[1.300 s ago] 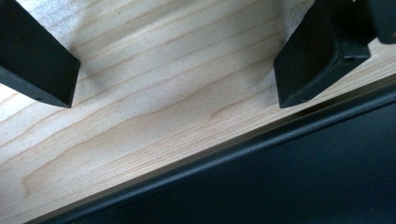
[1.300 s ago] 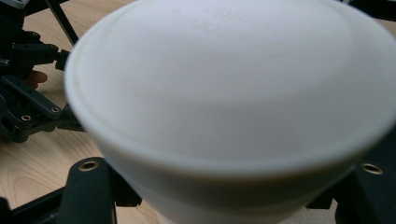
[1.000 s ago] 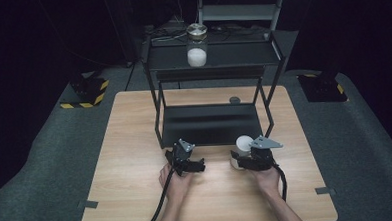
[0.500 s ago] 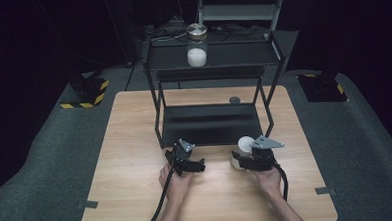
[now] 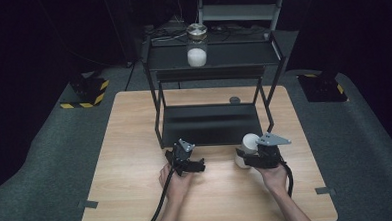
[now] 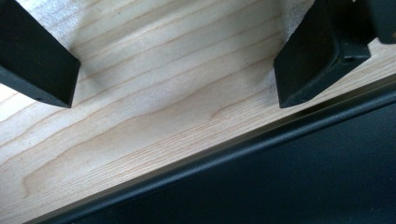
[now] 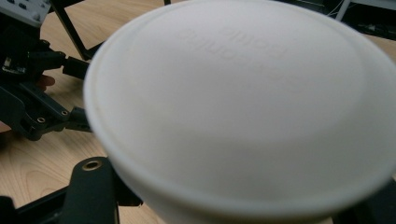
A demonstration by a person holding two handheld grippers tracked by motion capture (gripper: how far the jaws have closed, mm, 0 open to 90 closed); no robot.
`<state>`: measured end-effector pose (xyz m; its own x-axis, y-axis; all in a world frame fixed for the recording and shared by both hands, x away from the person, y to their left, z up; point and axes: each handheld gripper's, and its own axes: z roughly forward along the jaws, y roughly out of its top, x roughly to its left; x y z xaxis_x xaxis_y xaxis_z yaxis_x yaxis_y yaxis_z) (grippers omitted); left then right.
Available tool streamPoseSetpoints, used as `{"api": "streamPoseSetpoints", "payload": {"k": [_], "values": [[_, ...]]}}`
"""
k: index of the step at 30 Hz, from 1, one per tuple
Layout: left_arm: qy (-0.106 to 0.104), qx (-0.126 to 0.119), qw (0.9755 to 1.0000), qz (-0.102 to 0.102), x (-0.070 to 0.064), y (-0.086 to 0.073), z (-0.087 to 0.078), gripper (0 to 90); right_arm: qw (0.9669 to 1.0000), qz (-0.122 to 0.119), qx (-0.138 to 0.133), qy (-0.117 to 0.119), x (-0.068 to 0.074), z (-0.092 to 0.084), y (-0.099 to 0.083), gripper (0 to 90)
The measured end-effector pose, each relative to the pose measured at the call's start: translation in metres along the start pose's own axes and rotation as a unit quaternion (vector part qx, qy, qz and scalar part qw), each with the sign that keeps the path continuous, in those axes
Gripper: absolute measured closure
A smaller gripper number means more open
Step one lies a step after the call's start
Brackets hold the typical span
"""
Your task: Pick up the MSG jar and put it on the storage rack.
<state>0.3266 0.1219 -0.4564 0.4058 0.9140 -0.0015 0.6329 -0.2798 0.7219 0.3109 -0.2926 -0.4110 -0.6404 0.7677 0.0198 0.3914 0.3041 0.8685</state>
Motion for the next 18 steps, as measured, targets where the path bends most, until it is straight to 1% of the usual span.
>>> {"api": "streamPoseSetpoints", "payload": {"k": [5, 9, 13, 18], "values": [[0.000, 0.000, 1.0000, 0.000, 0.000, 0.000, 0.000, 0.2, 1.0000, 0.001, 0.004, -0.001, -0.005, -0.006, 0.010, 34.1], [0.000, 0.000, 1.0000, 0.000, 0.000, 0.000, 0.000, 0.2, 0.9999, -0.006, 0.009, 0.000, -0.009, -0.013, 0.020, 34.2], [0.000, -0.001, 1.0000, -0.001, 0.000, 0.000, 0.000, 0.2, 0.9999, -0.011, 0.010, 0.004, -0.012, -0.020, 0.033, 34.3], [0.000, -0.001, 1.0000, -0.001, 0.000, 0.000, 0.000, 0.2, 0.9997, -0.012, 0.013, 0.014, -0.017, -0.029, 0.055, 34.3]]}}
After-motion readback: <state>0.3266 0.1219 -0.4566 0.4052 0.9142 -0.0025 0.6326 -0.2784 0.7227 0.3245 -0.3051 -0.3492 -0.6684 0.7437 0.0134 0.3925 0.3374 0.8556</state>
